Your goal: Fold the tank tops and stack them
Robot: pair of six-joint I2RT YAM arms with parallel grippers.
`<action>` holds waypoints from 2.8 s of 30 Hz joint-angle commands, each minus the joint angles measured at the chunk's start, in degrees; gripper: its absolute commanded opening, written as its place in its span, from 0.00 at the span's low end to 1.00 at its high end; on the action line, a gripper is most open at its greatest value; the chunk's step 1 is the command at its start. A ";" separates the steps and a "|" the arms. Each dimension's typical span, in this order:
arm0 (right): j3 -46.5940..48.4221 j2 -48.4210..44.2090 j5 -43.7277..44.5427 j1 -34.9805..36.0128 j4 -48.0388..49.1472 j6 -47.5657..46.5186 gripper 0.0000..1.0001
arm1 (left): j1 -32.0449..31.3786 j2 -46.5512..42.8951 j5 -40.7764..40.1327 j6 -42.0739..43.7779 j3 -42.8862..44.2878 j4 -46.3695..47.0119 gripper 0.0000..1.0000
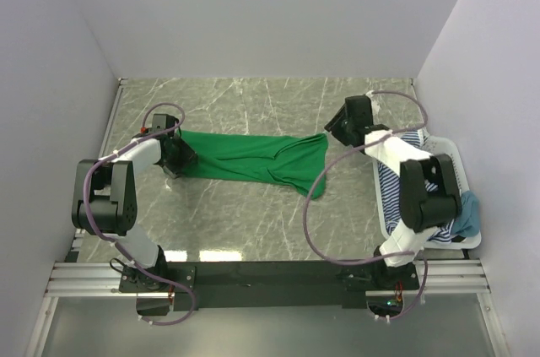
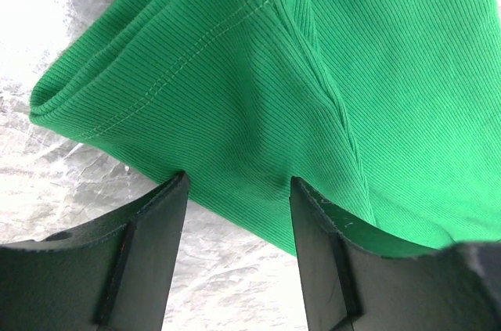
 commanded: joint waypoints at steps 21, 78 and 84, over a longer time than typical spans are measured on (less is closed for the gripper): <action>-14.15 -21.80 18.84 32.27 -15.31 -26.15 0.49 | 0.97 3.08 -6.68 0.21 6.34 -3.67 0.61; -1.84 0.53 19.56 44.59 -23.77 -37.05 0.53 | 5.18 16.44 -11.87 -1.81 24.54 -7.11 0.60; -1.75 1.24 18.42 43.01 -24.12 -36.35 0.28 | 5.18 15.48 -11.52 -1.72 22.61 -6.41 0.60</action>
